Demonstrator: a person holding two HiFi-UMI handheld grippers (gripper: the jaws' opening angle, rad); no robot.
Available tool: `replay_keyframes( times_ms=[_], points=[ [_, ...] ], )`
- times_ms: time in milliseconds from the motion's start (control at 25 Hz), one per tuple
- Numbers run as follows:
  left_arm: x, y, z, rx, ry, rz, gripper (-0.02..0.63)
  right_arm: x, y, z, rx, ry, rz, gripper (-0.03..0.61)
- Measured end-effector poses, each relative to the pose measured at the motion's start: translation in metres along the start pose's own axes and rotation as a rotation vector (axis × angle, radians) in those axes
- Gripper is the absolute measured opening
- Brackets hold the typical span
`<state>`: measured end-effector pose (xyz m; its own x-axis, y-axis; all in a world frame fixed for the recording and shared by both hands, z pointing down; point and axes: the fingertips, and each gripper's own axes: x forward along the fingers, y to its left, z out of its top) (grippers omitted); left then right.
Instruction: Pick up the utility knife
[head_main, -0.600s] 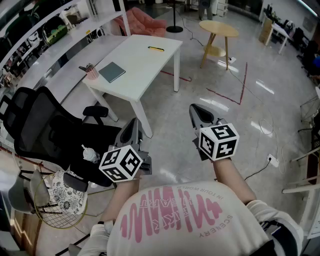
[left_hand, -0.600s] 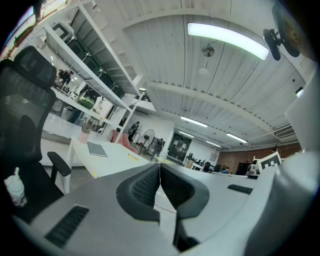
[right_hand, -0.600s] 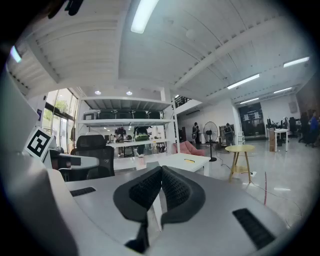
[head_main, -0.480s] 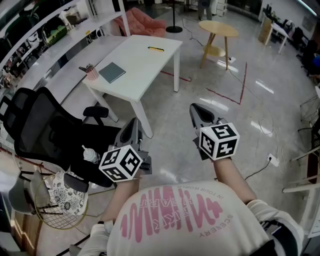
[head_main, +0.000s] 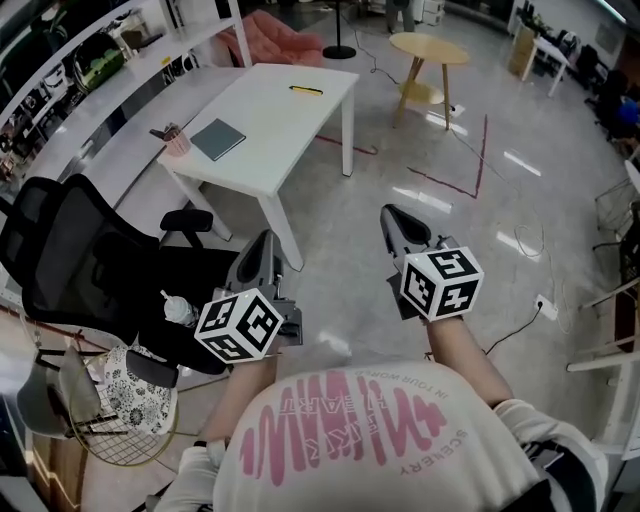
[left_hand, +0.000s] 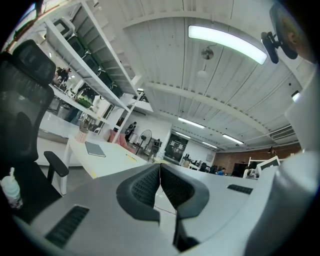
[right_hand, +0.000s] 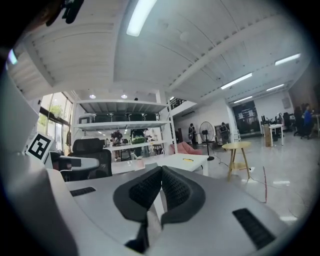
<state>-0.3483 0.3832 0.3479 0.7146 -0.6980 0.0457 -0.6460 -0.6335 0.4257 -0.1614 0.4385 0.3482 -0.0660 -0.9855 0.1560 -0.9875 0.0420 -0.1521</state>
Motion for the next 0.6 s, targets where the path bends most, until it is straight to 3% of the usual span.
replay_keyframes(
  times_ms=[280, 600],
  points=[
    [0.015, 0.013, -0.014, -0.044, 0.031, -0.010, 0.025, 0.011, -0.030, -0.011, 0.025, 0.034, -0.050, 0.017],
    [0.110, 0.031, -0.018, -0.064, 0.044, 0.009, 0.025, 0.089, -0.095, -0.005, 0.069, 0.040, -0.025, 0.017]
  ],
)
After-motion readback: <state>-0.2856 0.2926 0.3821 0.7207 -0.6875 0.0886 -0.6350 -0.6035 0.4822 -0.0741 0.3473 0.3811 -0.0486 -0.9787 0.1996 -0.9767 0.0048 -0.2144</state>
